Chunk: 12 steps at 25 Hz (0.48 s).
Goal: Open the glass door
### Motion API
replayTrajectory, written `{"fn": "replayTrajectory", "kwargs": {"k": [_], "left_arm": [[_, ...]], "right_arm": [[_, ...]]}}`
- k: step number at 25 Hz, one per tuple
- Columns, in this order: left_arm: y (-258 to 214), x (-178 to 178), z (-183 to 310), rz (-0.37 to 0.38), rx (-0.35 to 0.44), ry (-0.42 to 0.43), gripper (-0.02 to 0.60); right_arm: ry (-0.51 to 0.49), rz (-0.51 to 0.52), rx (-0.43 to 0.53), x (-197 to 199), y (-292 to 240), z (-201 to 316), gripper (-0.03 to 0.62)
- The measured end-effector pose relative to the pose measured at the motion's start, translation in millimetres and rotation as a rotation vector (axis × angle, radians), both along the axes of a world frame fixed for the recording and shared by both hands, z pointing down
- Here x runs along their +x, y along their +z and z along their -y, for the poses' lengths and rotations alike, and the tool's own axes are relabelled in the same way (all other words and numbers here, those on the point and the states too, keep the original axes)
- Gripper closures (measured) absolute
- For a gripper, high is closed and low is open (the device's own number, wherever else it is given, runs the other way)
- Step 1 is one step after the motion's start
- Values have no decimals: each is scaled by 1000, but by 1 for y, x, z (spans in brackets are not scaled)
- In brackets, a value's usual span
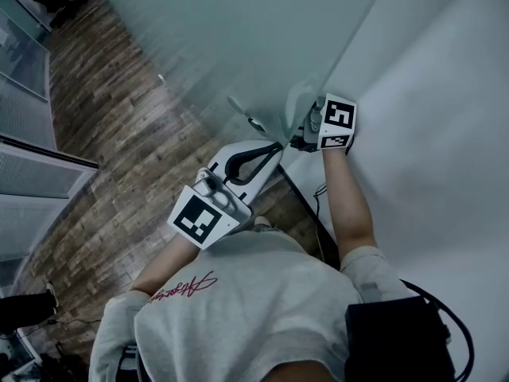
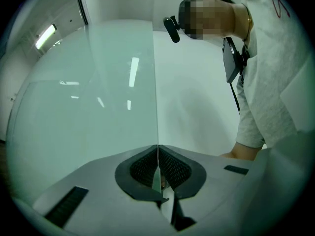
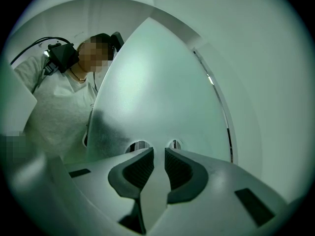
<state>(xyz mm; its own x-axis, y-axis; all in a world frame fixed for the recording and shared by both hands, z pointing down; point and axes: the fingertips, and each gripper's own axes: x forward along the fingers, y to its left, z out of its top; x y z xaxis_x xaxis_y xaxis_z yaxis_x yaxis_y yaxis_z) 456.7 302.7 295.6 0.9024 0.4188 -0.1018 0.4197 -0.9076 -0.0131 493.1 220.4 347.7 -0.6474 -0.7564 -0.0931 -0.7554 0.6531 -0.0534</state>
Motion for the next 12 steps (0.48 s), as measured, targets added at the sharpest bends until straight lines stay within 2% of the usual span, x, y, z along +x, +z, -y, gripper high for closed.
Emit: {"fn": "replayTrajectory", "kwargs": {"k": [6,10,12], "left_arm": [[2,-2,-3,7,-2,11,565],[-1,-12,-7,8,24,45,563],[0,-22,-6,8,43,55,563]], "right_arm": [[-25,34,0,-8,-2,3,513],[-70,114,4,-11,-6,2,513],[-60,164,17,-10,-7,1,513]]}}
